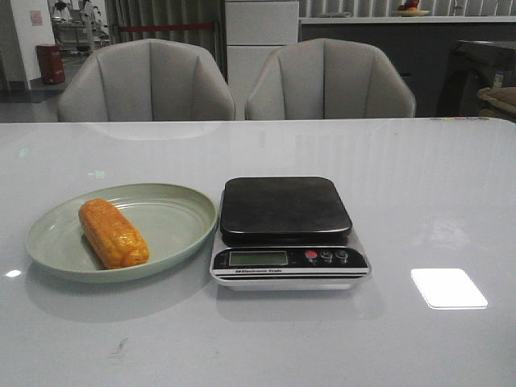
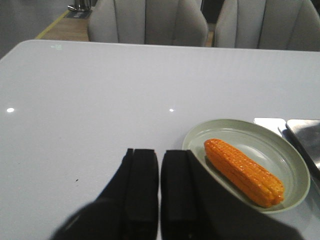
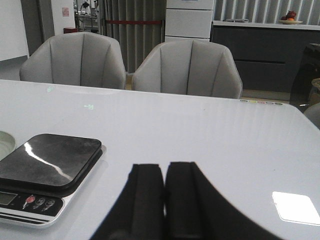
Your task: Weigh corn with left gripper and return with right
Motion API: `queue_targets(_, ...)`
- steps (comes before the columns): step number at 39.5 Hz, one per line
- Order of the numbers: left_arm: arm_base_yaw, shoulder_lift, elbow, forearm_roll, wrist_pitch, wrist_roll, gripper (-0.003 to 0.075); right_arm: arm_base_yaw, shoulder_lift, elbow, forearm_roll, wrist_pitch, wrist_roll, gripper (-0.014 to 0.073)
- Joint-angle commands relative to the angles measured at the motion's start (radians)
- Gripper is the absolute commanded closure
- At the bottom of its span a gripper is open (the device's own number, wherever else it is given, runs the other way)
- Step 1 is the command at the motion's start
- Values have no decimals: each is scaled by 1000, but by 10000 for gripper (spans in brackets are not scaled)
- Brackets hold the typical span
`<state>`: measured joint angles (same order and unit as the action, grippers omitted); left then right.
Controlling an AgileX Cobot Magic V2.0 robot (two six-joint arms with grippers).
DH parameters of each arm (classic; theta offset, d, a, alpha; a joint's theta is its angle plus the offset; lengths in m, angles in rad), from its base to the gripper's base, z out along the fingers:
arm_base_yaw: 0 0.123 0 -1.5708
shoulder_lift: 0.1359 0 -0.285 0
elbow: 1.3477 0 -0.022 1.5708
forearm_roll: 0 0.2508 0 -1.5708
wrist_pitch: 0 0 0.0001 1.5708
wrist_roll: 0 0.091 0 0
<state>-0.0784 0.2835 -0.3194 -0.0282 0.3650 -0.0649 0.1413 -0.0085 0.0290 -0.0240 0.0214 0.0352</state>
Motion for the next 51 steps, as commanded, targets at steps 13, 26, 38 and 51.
queue_targets(13,-125,191,-109,10,-70,0,175,-6,-19,7,-12,-77,-1,438)
queue_targets(26,-202,525,-222,-52,-70,0,174,-6,-19,7,-12,-77,-1,438)
queue_targets(38,-298,933,-431,-156,-70,-11,174,-6,-19,7,-12,-77,-1,438)
queue_targets(51,-302,1264,-659,-204,50,-30,175,-6,-19,7,-12,-77,-1,438)
